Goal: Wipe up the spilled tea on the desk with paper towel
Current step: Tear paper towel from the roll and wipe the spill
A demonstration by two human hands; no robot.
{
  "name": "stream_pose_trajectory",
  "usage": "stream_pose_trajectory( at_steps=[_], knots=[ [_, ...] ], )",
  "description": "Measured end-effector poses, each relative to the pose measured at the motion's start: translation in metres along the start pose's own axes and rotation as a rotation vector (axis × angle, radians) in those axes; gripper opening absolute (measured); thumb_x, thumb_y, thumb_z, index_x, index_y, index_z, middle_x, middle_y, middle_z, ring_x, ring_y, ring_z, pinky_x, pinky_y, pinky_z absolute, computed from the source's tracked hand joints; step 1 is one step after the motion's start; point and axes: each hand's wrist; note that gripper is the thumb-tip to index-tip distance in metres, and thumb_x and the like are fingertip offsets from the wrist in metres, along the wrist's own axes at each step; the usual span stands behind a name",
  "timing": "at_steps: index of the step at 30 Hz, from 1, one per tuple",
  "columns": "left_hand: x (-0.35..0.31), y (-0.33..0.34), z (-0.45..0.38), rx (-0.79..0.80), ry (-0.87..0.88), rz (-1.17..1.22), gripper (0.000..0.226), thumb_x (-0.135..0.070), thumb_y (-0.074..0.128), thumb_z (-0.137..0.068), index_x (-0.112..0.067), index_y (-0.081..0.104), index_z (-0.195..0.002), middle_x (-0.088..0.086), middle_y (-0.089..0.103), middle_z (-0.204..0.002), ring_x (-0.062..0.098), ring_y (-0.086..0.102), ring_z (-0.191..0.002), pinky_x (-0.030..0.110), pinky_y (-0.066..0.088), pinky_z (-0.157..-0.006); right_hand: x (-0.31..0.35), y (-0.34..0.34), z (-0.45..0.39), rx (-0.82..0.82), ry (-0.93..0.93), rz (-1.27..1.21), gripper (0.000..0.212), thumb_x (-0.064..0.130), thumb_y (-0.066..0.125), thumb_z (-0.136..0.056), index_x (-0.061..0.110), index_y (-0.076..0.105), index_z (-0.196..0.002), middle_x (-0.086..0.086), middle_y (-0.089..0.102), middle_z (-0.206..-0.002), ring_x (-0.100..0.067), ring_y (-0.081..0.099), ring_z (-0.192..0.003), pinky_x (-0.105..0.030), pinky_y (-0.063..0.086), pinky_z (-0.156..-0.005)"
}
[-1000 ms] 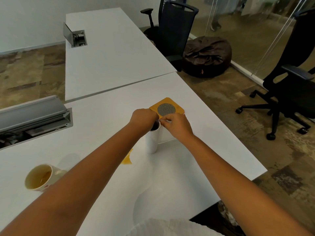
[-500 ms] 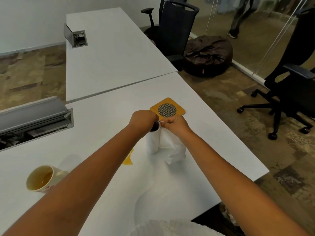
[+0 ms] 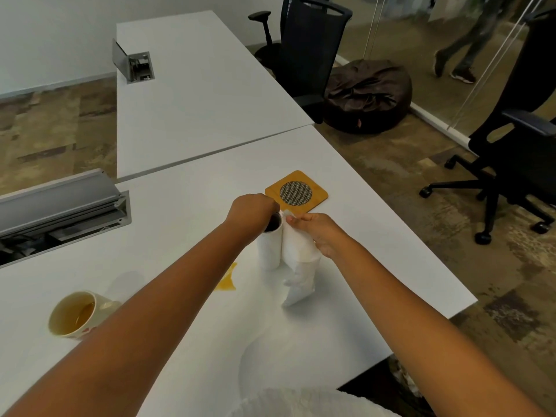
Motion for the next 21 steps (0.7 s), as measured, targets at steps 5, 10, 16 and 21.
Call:
stream_pose_trajectory(
  at_steps=[5, 10, 16, 21],
  knots=[
    [0.006, 0.002, 0.000, -0.001, -0.022, 0.002, 0.033, -0.019, 0.053, -0.089, -0.020, 0.059, -0.121, 0.007, 0.059, -0.120, 0.029, 0.057, -0.108, 0.028, 0.043, -0.084, -0.001, -0.005, 0.007, 0.105, -0.053, 0.297, 0.047, 0.031, 0.067, -0.083, 0.014, 0.055, -0.124, 0.003, 0.058, -0.113, -0.014, 0.053, -0.100, -0.018, 0.040, -0.067],
    [0.007, 0.002, 0.005, -0.045, 0.076, 0.025, 0.029, -0.015, 0.052, -0.088, -0.017, 0.062, -0.115, 0.005, 0.062, -0.113, 0.026, 0.056, -0.097, 0.025, 0.034, -0.072, -0.008, -0.008, 0.003, -0.021, -0.028, 0.505, 0.040, 0.027, 0.062, -0.087, 0.004, 0.058, -0.119, -0.012, 0.058, -0.124, -0.028, 0.054, -0.112, -0.026, 0.044, -0.081],
    [0.011, 0.008, 0.010, -0.074, 0.210, -0.004, 0.032, -0.016, 0.058, -0.085, -0.022, 0.061, -0.117, 0.003, 0.064, -0.117, 0.027, 0.059, -0.104, 0.030, 0.046, -0.083, -0.010, -0.017, -0.009, -0.061, -0.023, 0.366, 0.030, 0.018, 0.064, -0.086, 0.008, 0.065, -0.114, -0.012, 0.061, -0.122, -0.025, 0.056, -0.105, -0.028, 0.044, -0.087],
    [0.012, 0.008, 0.010, -0.060, 0.212, 0.002, 0.034, -0.015, 0.058, -0.085, -0.022, 0.061, -0.118, 0.003, 0.063, -0.119, 0.026, 0.059, -0.107, 0.031, 0.047, -0.085, -0.018, -0.022, -0.015, -0.083, -0.048, 0.350, 0.030, 0.017, 0.064, -0.085, 0.005, 0.065, -0.113, -0.014, 0.062, -0.122, -0.030, 0.055, -0.115, -0.033, 0.044, -0.091]
  ],
)
Point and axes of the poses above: each hand's wrist, its own z-axis away from the middle knuckle, its own y-axis out of the palm, x = y × z
